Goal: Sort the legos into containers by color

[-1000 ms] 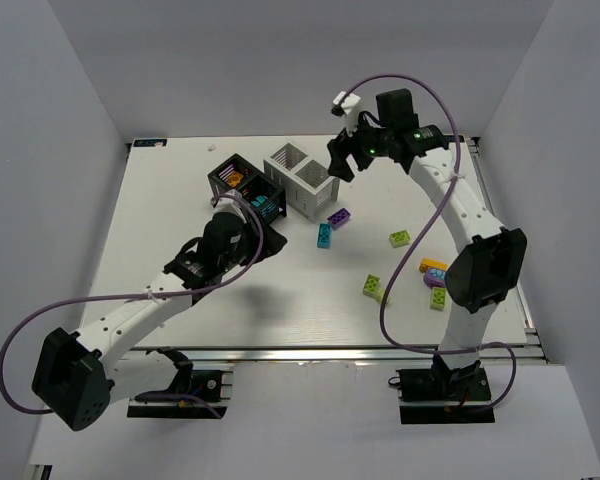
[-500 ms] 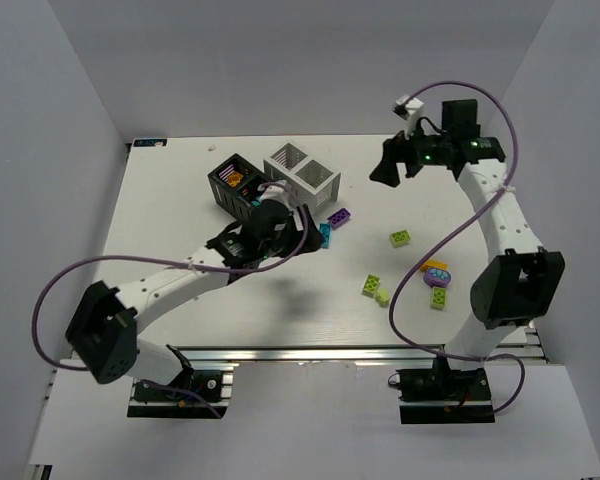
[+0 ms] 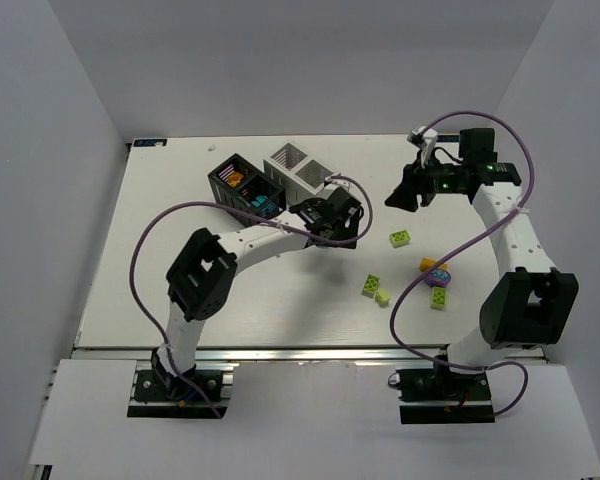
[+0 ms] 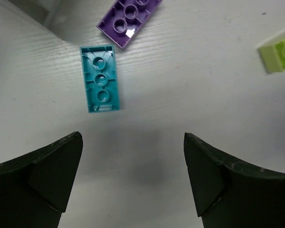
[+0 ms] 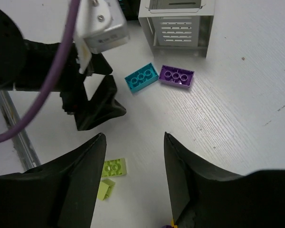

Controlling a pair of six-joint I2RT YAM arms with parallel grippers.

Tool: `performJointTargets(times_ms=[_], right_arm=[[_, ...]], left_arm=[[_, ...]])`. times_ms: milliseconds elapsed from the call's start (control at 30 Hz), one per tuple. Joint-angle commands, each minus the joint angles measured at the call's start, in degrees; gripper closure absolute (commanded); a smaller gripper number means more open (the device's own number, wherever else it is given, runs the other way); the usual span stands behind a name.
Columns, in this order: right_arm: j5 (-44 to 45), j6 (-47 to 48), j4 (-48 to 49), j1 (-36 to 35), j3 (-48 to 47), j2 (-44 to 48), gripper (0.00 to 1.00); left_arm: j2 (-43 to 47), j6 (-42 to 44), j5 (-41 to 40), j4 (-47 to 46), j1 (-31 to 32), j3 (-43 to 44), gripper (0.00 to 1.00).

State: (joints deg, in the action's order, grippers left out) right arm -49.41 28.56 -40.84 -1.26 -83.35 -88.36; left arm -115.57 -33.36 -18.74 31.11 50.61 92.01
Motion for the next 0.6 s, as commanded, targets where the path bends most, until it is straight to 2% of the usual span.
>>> performJointTargets(times_ms=[0, 300, 567], right_arm=[[-1.0, 0.5, 1.9, 0.6, 1.4, 3.2, 0.41], [-1.5, -0.3, 2.6, 0.6, 3.0, 2.9, 0.40], [-1.7, -1.0, 3.2, 2.2, 3.2, 2.5, 0.39]], left_arm=[[-1.6, 3.9, -6.4, 6.4, 0.0, 5.6, 0.04], [-10.6, 9.1, -10.1, 7.6, -0.6, 14.4, 0.06], [-13.0, 8.9, -7.4, 5.0, -2.8, 15.7, 0.16]])
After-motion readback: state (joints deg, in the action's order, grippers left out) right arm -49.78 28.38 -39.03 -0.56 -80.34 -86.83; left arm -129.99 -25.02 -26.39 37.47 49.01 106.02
